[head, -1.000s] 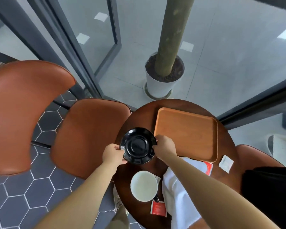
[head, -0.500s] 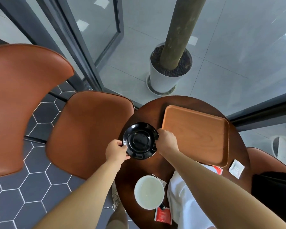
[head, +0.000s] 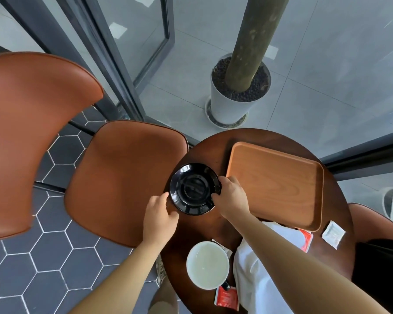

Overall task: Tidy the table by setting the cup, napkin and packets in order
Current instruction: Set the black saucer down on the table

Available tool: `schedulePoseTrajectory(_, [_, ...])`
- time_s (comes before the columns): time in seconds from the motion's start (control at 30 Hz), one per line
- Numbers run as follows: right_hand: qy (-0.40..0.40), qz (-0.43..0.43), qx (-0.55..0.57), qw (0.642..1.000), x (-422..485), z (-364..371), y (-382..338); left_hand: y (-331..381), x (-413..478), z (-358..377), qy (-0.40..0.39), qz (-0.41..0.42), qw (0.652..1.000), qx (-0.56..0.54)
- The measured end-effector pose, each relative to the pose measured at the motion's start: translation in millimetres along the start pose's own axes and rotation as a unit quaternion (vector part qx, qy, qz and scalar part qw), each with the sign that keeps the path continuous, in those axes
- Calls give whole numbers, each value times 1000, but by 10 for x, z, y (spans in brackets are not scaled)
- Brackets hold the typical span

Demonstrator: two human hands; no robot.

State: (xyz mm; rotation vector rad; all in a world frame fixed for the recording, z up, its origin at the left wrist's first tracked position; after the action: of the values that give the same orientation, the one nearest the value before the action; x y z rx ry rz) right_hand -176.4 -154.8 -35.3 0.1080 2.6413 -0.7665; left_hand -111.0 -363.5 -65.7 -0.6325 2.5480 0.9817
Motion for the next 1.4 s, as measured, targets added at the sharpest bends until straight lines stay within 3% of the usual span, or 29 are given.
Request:
schedulePoseTrajectory(0.13, [-14, -108, -95, 990, -160, 55, -152, -149, -335, 116, 72, 149, 977, 136])
schedulePoseTrajectory(0.27, [-96, -161, -183, 965, -194, 245, -219, -403, -525, 366, 49, 219, 951, 215])
schedulePoseTrajectory(0.37, [-93, -164, -204, 961, -142, 342, -200, -479, -498, 469, 38, 259, 935, 237])
schedulePoseTrajectory(1.4, [-17, -132, -176, 975, -28, 429, -230, -587, -415, 671, 82, 271, 913, 293])
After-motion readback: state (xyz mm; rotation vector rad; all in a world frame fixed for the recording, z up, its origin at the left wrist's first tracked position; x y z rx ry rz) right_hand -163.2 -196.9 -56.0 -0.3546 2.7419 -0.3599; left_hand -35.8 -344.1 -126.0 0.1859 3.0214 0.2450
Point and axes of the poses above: each hand's wrist, its own x-axis towards the middle knuckle, its own z-axis out of the palm, y = z × x, the point moved 4 cm from there along x, towards the middle knuckle, and after that the axes turned 7 degrees about -z, right-handed, at the moved point
